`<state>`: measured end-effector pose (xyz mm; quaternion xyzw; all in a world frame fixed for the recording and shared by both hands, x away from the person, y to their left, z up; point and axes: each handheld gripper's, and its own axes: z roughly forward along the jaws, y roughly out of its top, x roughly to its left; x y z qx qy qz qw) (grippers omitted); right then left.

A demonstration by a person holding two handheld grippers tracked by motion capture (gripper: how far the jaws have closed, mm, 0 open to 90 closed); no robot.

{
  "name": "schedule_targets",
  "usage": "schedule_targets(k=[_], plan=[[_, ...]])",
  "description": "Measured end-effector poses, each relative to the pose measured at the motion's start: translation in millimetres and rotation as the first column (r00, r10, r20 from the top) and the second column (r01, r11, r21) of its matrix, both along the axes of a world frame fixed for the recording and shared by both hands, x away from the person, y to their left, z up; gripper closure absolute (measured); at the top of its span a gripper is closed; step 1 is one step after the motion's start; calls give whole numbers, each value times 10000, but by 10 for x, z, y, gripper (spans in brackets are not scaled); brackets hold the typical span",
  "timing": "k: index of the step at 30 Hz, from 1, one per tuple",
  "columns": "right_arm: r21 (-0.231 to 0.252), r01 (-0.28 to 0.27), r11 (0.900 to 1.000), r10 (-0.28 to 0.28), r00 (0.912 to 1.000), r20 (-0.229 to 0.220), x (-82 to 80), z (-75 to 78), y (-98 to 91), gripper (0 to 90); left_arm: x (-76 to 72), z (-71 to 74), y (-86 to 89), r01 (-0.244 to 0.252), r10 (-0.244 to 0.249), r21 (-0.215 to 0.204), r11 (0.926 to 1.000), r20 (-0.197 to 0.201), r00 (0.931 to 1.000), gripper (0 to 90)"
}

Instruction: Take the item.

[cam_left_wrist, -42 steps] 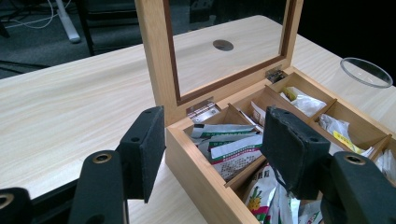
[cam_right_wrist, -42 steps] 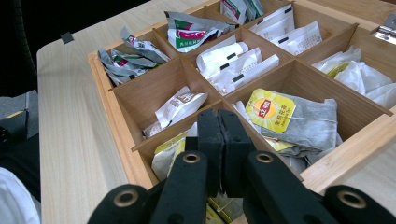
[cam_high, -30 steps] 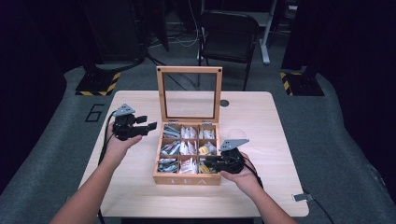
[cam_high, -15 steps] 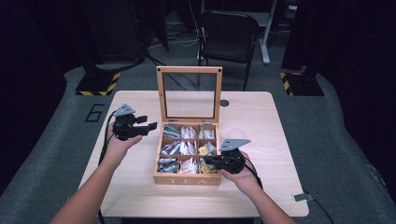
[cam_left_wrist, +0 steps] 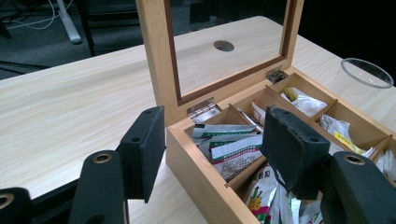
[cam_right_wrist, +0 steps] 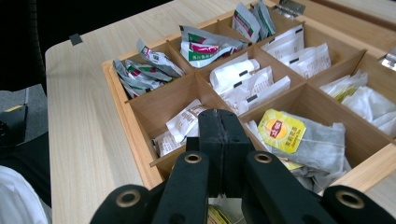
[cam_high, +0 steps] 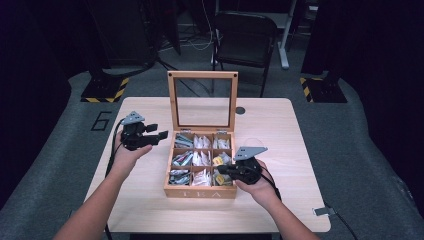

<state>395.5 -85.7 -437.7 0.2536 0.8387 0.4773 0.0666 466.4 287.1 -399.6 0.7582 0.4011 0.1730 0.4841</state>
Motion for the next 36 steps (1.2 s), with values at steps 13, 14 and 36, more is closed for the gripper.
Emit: schedule_targets(k=[13,14,36], plan=[[217,57,9997,-61,9998,196,55,195,-3,896,3,56,-1,3,-3,16,10000,101,9999,396],[217,57,9997,-61,9998,196,55,195,-3,896,2,59,0,21,-22,24,10000,88,10000,396],[136,59,9999,-63,9995,295,141,347,-32,896,1,60,-3,9,-9,10,10000,94,10000,395]])
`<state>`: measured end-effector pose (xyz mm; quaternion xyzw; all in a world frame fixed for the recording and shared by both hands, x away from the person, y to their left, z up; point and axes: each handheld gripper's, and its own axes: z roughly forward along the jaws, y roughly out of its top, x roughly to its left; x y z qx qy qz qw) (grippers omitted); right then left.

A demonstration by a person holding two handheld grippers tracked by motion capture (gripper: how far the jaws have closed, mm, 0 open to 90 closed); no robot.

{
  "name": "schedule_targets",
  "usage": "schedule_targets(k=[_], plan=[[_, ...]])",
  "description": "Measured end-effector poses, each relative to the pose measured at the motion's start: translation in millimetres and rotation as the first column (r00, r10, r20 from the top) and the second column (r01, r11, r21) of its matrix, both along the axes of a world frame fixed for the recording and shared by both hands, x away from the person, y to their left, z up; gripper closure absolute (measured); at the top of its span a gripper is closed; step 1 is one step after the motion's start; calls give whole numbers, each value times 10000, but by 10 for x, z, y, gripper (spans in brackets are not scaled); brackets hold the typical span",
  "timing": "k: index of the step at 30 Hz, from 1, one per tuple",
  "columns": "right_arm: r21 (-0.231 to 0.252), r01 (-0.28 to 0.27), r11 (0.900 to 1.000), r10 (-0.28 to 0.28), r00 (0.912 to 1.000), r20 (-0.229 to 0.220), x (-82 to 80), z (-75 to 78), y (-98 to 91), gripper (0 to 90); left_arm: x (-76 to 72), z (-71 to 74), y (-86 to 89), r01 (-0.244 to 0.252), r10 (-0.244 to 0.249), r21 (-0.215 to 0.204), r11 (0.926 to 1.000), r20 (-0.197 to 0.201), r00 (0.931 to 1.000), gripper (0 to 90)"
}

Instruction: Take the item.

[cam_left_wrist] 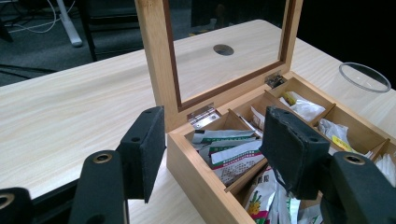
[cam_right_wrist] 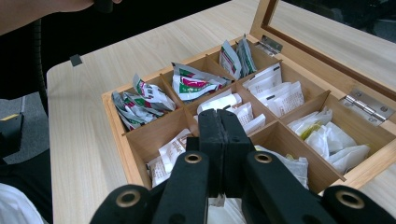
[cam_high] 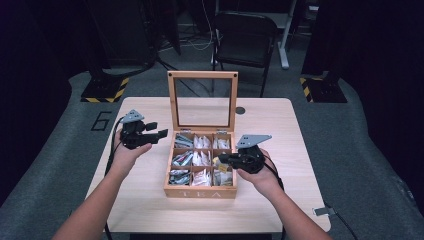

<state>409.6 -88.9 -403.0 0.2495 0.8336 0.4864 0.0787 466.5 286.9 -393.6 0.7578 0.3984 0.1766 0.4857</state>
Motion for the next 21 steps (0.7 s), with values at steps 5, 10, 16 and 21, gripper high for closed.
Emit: schedule_targets(k=[5,10,16,21], plan=[[28,-1,10000,1,10000,-2,38,93,-34,896,0,3,6,-18,19,-35,10000,30,10000,395],[-42,135,9999,-135,9999,31,72,154,-73,896,-2,7,14,-6,6,2,10000,26,10000,396],[-70,307,9995,-306,9994,171,129,244,-151,896,-4,8,18,-31,31,-34,10000,35,10000,395],[-108,538,9985,-535,9983,228,191,299,-233,896,-5,10,20,2,-2,10,10000,4,10000,396]])
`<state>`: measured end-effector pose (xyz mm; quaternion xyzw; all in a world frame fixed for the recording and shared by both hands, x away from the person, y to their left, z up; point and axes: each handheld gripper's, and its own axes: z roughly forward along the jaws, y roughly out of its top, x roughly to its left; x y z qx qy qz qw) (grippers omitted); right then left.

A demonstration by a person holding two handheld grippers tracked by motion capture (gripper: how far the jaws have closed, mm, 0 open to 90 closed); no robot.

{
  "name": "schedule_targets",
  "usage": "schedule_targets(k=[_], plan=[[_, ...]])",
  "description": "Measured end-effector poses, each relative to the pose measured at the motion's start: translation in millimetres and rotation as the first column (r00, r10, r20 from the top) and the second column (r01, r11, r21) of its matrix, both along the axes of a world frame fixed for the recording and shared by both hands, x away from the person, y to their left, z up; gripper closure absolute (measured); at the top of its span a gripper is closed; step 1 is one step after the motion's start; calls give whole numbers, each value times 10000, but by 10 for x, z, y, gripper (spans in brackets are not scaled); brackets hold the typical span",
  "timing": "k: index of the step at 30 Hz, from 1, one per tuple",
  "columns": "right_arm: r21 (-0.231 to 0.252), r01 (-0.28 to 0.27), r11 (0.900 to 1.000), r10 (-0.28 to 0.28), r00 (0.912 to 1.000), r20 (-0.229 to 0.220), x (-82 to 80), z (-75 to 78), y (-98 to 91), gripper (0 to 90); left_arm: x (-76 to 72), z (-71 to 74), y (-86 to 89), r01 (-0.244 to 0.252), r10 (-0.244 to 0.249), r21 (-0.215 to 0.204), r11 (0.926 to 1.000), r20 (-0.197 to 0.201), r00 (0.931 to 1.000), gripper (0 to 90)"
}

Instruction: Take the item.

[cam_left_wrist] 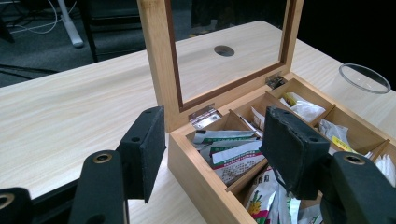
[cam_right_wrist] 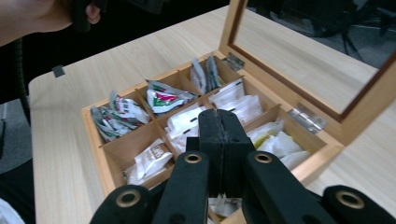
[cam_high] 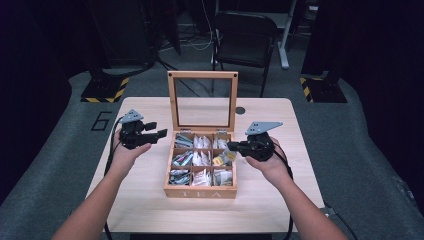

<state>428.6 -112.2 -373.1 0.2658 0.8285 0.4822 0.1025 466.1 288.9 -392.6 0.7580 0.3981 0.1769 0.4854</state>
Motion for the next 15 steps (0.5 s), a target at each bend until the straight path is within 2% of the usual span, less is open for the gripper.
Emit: schedule_targets(k=[8,15], plan=[[-62,621,9980,-621,9981,42,102,63,-186,896,-1,-3,1,-38,38,-14,10000,17,10000,396],[-109,934,9956,-932,9956,104,157,95,-309,896,1,-5,7,-67,67,-60,10000,19,10000,396]])
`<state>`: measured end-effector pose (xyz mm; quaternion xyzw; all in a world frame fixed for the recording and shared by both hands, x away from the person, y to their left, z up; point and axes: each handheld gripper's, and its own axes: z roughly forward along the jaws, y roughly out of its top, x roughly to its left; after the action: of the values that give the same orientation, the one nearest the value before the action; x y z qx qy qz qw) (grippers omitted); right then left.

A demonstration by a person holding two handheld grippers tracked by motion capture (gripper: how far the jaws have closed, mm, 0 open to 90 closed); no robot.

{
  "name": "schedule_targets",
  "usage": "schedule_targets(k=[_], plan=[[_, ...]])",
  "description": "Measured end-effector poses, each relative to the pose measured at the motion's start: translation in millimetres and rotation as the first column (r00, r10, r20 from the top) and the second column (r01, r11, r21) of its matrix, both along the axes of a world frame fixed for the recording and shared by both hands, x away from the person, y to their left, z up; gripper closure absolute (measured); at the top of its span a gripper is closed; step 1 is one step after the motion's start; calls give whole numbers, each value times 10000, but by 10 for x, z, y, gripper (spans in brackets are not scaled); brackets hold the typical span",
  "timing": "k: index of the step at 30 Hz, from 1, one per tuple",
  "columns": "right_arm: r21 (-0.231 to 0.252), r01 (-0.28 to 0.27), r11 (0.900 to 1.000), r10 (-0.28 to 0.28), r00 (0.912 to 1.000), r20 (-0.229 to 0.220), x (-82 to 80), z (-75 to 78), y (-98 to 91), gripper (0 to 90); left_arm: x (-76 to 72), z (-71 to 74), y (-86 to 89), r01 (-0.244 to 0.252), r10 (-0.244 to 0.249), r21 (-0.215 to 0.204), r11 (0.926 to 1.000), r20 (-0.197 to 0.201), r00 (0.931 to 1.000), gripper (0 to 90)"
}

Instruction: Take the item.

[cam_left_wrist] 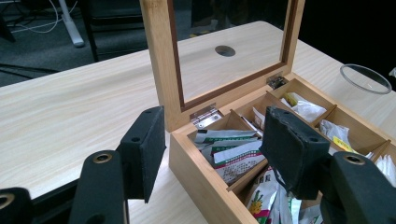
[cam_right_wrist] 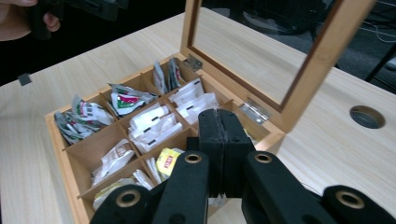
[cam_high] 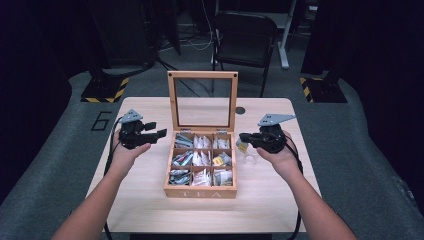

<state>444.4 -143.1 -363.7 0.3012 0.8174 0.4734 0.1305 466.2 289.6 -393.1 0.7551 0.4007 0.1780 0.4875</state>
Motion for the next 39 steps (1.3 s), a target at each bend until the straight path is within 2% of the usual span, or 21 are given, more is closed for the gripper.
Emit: schedule_targets(k=[12,18,39], plan=[[-142,754,9970,-755,9971,-64,125,16,-234,896,2,-6,2,33,-33,31,10000,-66,10000,396],[-189,889,9959,-889,9960,-29,160,-9,-292,896,4,-13,0,20,-20,27,10000,-44,10000,396],[-432,1280,9908,-1295,9911,-320,246,-316,-370,895,5,-42,12,-33,33,46,10000,-65,10000,396]])
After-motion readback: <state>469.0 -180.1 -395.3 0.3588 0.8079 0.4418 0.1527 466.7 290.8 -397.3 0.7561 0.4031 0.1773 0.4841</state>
